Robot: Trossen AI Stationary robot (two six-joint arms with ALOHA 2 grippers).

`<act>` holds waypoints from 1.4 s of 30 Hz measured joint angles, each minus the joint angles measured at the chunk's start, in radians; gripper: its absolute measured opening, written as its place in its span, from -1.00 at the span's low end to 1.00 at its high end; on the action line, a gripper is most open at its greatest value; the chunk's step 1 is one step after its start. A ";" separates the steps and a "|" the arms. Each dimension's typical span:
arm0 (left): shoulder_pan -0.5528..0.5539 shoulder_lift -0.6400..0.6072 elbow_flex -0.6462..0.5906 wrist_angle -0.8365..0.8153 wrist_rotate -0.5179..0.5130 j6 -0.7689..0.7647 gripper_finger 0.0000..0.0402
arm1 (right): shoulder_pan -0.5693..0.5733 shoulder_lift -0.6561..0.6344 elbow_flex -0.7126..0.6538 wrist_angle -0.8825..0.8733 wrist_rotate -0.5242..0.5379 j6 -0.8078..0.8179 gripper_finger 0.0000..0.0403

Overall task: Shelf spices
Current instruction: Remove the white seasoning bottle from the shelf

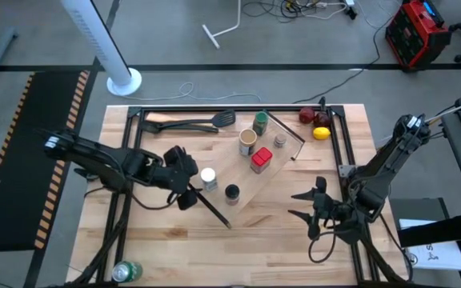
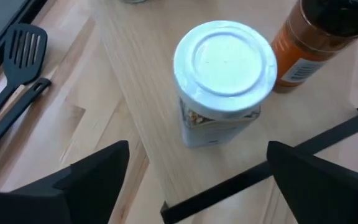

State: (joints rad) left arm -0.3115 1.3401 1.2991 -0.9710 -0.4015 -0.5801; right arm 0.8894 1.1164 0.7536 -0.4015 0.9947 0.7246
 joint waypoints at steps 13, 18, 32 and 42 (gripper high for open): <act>0.044 0.062 0.000 0.098 -0.008 0.067 0.79 | 0.000 0.000 -0.001 -0.002 0.000 -0.002 -0.01; 0.070 0.065 -0.001 0.110 -0.008 0.079 0.77 | 0.000 0.000 -0.002 -0.005 0.000 -0.003 -0.01; 0.084 0.075 -0.002 0.117 -0.008 0.099 0.36 | 0.000 0.000 -0.006 -0.011 0.001 -0.003 -0.01; 0.084 0.078 -0.002 0.137 -0.008 0.130 -0.09 | 0.000 0.000 -0.006 -0.009 0.002 -0.001 -0.01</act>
State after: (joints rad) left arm -0.2272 1.4177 1.2972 -0.8344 -0.4091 -0.4500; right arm 0.8894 1.1168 0.7475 -0.4110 0.9962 0.7234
